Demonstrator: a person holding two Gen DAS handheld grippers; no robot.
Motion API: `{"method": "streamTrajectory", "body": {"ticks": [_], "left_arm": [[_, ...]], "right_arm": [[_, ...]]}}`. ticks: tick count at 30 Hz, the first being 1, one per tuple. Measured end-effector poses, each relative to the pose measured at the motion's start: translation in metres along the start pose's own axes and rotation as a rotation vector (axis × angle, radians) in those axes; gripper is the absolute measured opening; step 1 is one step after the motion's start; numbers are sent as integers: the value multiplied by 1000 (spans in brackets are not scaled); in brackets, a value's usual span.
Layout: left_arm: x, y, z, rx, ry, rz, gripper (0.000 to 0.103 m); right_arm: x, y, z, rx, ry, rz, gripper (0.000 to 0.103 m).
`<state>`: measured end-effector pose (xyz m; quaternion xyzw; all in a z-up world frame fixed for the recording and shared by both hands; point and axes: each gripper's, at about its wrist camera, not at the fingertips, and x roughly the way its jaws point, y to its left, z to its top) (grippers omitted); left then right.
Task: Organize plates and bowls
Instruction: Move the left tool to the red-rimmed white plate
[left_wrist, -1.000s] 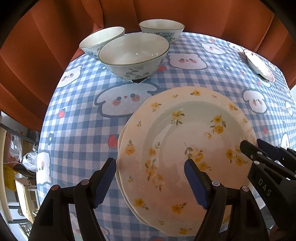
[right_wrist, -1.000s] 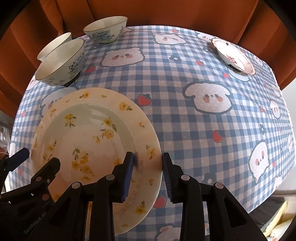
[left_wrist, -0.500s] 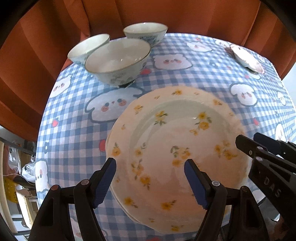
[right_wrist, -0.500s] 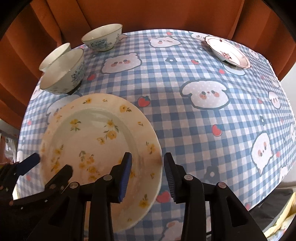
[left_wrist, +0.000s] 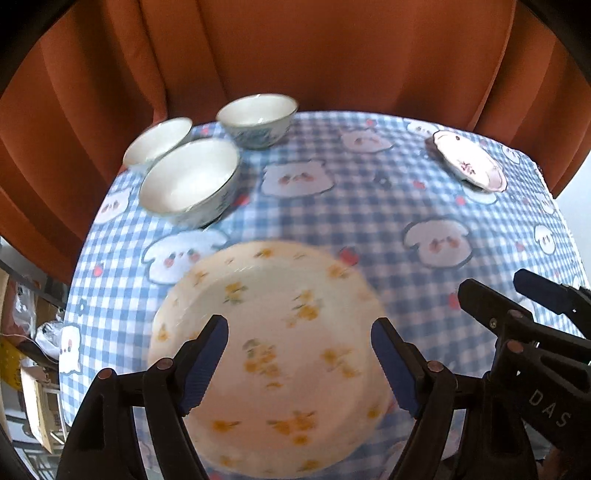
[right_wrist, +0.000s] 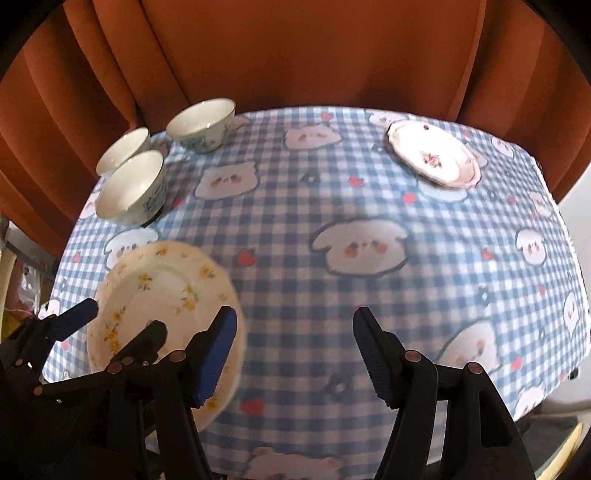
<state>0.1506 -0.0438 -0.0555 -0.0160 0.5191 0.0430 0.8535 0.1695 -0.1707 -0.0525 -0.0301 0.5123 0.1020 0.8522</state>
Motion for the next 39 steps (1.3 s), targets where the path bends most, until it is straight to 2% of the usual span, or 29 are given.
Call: {"method": "streamTrajectory", "body": {"ticks": [7, 15, 21, 26, 29, 34, 39], "left_arm": [[-1, -52, 22, -19, -22, 2, 81], [15, -123, 50, -31, -38, -1, 81], [29, -163, 75, -34, -51, 56, 81], [42, -186, 102, -48, -51, 64, 81], [52, -200, 119, -50, -54, 79, 81], [75, -216, 149, -54, -58, 65, 81], [104, -224, 172, -74, -55, 97, 81]], "right_arm": [[-10, -56, 23, -21, -27, -1, 69], [-7, -124, 44, -21, -36, -11, 69], [5, -167, 66, -36, -48, -16, 71], [18, -194, 90, -53, -55, -29, 73], [27, -208, 107, -33, -60, -30, 88], [44, -227, 134, -23, -75, -22, 89], [69, -248, 157, 12, -80, 20, 88]]}}
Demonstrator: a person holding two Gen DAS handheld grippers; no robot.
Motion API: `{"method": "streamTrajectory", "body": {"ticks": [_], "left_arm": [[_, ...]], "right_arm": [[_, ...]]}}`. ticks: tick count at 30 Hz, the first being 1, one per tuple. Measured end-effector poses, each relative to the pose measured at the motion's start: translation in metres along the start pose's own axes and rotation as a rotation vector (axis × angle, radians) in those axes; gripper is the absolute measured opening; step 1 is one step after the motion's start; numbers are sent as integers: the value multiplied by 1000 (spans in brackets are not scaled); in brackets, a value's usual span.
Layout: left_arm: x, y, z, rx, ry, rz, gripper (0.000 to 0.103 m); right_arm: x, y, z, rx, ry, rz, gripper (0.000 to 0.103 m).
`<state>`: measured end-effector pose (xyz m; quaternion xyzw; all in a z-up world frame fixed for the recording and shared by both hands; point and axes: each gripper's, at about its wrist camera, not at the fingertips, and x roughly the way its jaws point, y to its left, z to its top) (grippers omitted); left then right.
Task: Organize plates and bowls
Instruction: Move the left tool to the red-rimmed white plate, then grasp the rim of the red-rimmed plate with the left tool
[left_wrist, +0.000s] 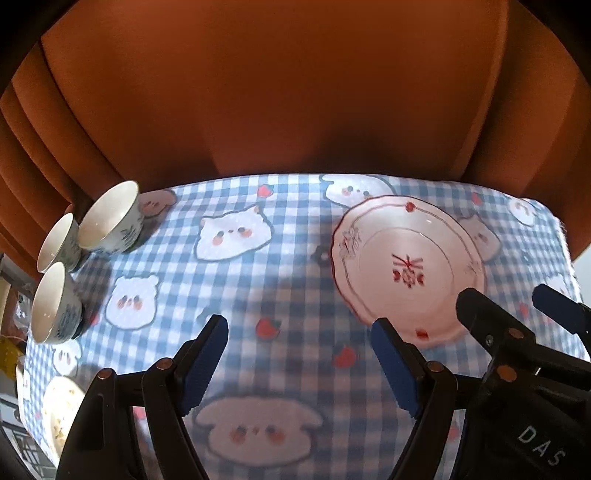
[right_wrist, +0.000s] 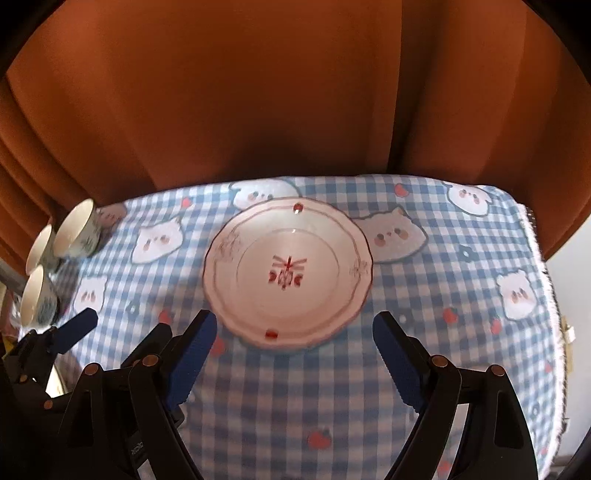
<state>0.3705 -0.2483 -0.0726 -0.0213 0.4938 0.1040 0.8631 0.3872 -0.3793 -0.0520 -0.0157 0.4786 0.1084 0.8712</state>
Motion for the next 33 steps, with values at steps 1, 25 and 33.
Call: {"method": "streamTrajectory", "body": {"ticks": [1, 25, 33], "left_arm": [[8, -2, 4, -5, 5, 6, 81], [105, -38, 43, -16, 68, -38, 60], [103, -47, 44, 11, 70, -57, 60]], "right_arm": [[7, -3, 4, 4, -1, -1, 88], [118, -30, 50, 69, 74, 7, 47], [108, -33, 50, 61, 58, -84, 47]]}}
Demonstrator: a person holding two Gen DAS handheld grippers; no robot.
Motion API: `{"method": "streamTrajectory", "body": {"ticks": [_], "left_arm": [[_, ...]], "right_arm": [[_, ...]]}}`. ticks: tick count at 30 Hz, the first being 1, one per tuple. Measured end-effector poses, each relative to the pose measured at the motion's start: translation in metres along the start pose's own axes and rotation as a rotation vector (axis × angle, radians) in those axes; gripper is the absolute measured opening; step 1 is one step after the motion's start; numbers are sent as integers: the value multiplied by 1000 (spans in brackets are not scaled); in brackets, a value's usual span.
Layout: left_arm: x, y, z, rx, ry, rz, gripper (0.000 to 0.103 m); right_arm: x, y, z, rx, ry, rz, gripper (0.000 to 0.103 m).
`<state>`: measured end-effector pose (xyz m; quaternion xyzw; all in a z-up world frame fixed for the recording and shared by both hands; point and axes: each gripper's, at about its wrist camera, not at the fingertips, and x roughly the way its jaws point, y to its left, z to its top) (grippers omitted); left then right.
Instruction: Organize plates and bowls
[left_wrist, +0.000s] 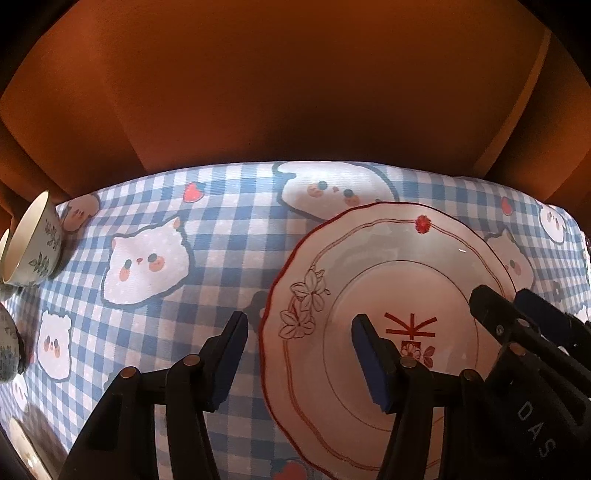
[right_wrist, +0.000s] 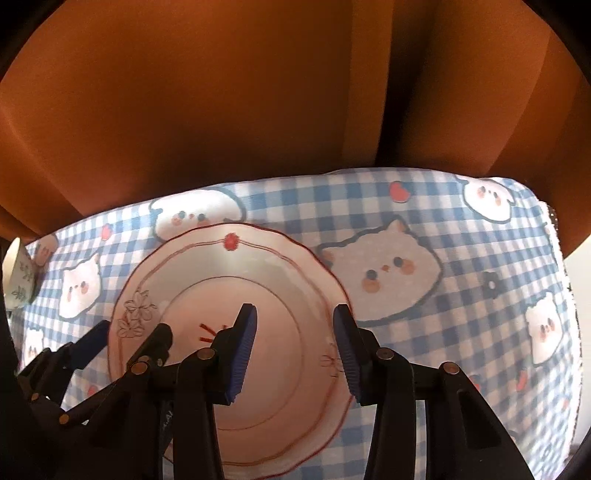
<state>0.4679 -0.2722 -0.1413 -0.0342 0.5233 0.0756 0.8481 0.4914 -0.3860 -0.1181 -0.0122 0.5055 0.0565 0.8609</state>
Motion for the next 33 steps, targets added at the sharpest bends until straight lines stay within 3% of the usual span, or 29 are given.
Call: {"method": "streamTrajectory", "body": {"ticks": [2, 5, 20, 33], "left_arm": [[2, -1, -1, 3, 6, 5, 60], [5, -2, 0, 3, 8, 12, 60], [-1, -8, -7, 52, 8, 2, 58], [-34, 12, -73, 79, 91, -11, 58]], "right_arm": [[0, -1, 1, -10, -4, -10, 48], [0, -3, 1, -13, 2, -38, 59], [14, -12, -2, 23, 28, 5, 60], [-25, -7, -67, 28, 103, 36, 60]]}}
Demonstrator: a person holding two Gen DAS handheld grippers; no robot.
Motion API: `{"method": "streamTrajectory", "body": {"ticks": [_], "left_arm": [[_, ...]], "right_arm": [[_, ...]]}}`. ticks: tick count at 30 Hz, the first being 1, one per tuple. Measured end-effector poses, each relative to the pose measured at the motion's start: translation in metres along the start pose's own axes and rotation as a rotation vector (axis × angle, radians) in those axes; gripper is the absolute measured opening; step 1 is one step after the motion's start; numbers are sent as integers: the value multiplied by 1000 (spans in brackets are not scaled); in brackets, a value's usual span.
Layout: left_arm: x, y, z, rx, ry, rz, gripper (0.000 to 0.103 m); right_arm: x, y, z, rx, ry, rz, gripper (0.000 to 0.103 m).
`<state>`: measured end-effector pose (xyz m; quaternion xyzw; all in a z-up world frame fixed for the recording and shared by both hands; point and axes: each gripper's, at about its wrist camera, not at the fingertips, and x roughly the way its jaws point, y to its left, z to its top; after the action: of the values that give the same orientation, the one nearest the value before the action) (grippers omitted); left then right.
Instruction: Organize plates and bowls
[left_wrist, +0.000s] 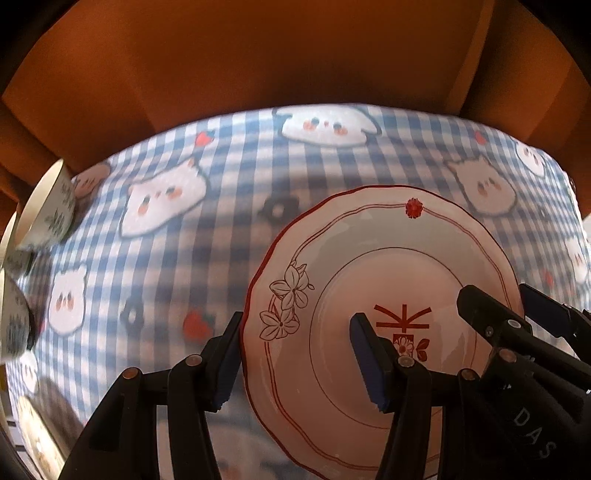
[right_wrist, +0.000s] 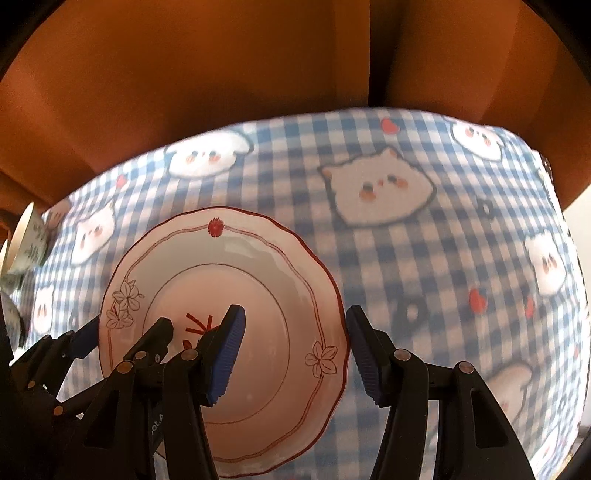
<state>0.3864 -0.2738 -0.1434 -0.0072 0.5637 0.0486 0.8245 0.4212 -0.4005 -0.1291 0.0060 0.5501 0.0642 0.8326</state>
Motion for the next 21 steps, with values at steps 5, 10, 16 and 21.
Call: {"method": "streamTrajectory", "body": {"ticks": [5, 10, 16, 21], "left_arm": [[-9, 12, -21, -2, 27, -8, 58], [-13, 21, -29, -21, 50, -11, 55], [-11, 21, -28, -47, 44, 14, 54], [-12, 20, -27, -67, 37, 28, 55]], "right_arm": [[-11, 8, -20, -8, 31, 12, 60], [-18, 11, -33, -16, 44, 36, 55], [-13, 5, -37, -32, 38, 22, 38], [-2, 8, -37, -61, 49, 10, 38]]}}
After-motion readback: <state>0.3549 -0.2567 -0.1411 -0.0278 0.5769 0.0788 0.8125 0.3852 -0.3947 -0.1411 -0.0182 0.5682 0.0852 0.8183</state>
